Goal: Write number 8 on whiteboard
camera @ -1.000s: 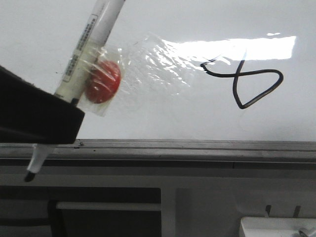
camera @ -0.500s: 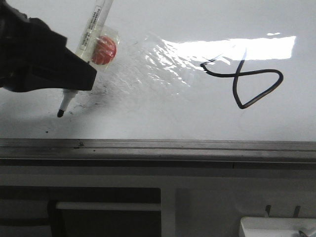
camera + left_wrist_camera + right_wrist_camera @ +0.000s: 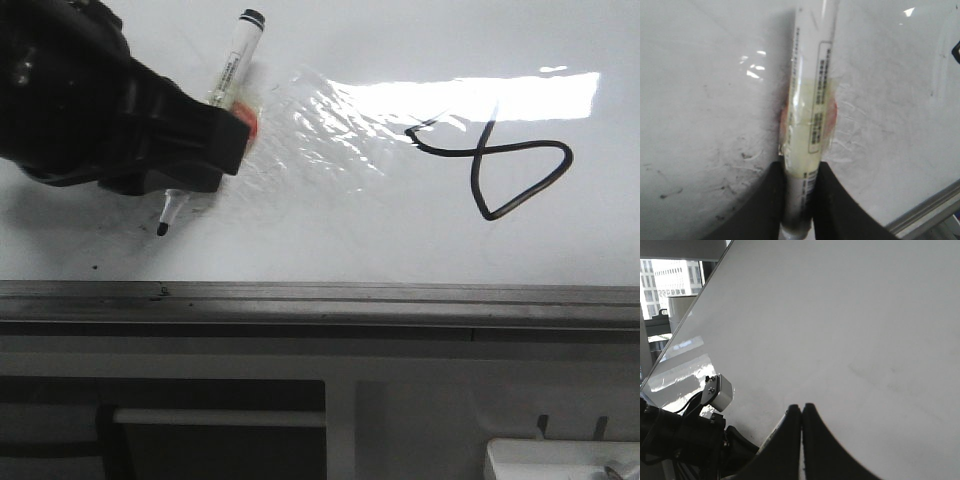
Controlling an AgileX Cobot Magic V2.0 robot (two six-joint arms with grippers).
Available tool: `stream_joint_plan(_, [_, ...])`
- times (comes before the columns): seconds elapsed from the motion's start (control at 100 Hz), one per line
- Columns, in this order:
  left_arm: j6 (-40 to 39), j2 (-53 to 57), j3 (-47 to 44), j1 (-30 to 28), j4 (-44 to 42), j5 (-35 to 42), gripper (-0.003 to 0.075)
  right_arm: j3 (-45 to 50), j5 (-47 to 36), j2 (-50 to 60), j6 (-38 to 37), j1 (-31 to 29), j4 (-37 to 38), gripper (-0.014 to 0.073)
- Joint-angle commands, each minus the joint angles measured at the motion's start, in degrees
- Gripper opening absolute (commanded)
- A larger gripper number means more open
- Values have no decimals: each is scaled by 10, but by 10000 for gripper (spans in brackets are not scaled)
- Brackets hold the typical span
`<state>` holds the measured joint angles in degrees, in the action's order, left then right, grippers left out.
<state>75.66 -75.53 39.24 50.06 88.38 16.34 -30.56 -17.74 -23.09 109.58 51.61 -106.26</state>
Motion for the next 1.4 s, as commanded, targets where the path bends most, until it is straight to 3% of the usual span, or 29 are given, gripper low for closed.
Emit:
stream_joint_plan(0.0, [-3, -1, 24, 4, -4, 39, -20, -15, 17, -2, -1, -1, -3, -64])
stream_joint_plan(0.29, [-3, -28, 34, 4, -4, 70, 0, -15, 16, -2, -1, -1, -3, -64])
stream_joint_plan(0.39, [-7, -28, 34, 4, 0, 67, 122, -15, 16, -2, -1, -1, -3, -64])
stream_joint_plan(0.51, [-7, -28, 34, 4, 18, 68, 349, -15, 16, -2, -1, -1, -3, -64])
stream_joint_plan(0.58, [-7, -28, 34, 4, 24, 68, 439, -15, 16, -2, -1, -1, -3, -64])
stream_joint_plan(0.64, [-7, -28, 34, 4, 28, 71, 481, -15, 16, -2, -1, -1, -3, -64])
stream_joint_plan(0.81, [-7, -6, 34, 4, 70, 72, 504, -14, 16, -2, -1, -1, -3, -64])
stream_joint_plan(0.95, [-7, 64, 34, 5, 154, 34, 503, -8, 16, -2, -1, -1, -3, -64])
stream_joint_plan(1.13, [36, 187, 13, 49, 154, 8, 469, 41, 39, -2, -1, -1, -3, -64])
stream_joint_plan(1.23, [76, 267, -20, 86, 157, 8, 323, 67, 65, -2, -1, -1, -3, -64])
stream_joint_plan(1.35, [76, 356, -76, 123, 157, -5, 27, 93, 84, -2, -1, -1, -3, -64])
stream_joint_plan(1.39, [76, 384, -95, 133, 157, -16, -18, 98, 85, -2, -1, -1, -3, -64])
